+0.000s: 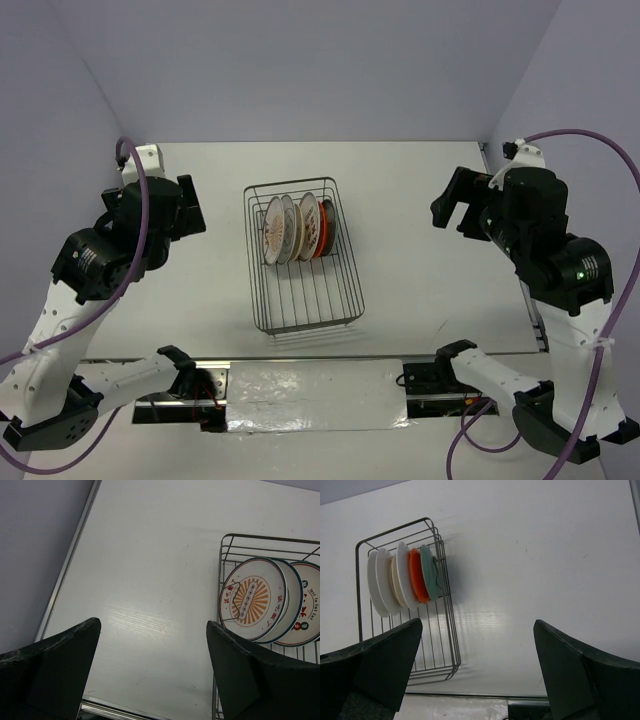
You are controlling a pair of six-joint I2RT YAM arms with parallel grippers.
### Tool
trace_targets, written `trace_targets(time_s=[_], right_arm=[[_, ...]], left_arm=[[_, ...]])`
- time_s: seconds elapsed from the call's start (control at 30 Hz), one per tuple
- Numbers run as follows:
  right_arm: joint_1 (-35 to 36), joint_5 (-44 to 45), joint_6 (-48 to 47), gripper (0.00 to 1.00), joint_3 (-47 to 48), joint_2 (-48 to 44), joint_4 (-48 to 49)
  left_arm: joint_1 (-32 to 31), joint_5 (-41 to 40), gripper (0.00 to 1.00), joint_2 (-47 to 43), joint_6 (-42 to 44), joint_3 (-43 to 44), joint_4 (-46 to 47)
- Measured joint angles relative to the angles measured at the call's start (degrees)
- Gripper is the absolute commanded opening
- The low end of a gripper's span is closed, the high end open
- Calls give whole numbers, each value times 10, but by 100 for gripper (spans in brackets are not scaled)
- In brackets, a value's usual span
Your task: Unload the plates from the dish rack
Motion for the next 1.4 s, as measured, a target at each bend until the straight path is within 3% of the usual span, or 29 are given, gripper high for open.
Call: trace_targets(time_s=[0.23, 0.33, 0.4, 0.43, 0.57, 0.63, 0.73, 1.2, 1.33, 1.4], right_arm=[[3, -61, 16, 100, -19, -3, 41], [82, -54, 35, 100, 18, 62, 59], [151, -27, 38, 99, 92, 149, 54], [179, -9, 38, 97, 140, 203, 59], [243, 59, 40, 55, 297, 410, 63], [257, 81, 42, 50, 322, 489, 59], [269, 103, 45, 50, 317, 563, 42], [273, 130, 38, 43, 221, 589, 54], [273, 134, 40, 28, 205, 612, 62], [273, 135, 40, 26, 203, 621, 63]], left_arm=[[0, 4, 99, -2, -12, -10, 1], [0, 15, 100, -7, -23, -31, 3], [0, 23, 99, -9, -34, -47, 5], [0, 28, 99, -9, -43, -53, 5], [0, 53, 99, -8, -63, -70, 4], [0, 64, 100, -11, -72, -75, 4], [0, 77, 99, -23, -76, -87, 4], [1, 81, 99, -35, -71, -110, -6], [1, 82, 99, -32, -69, -116, -6], [1, 82, 100, -31, -64, -116, -6]])
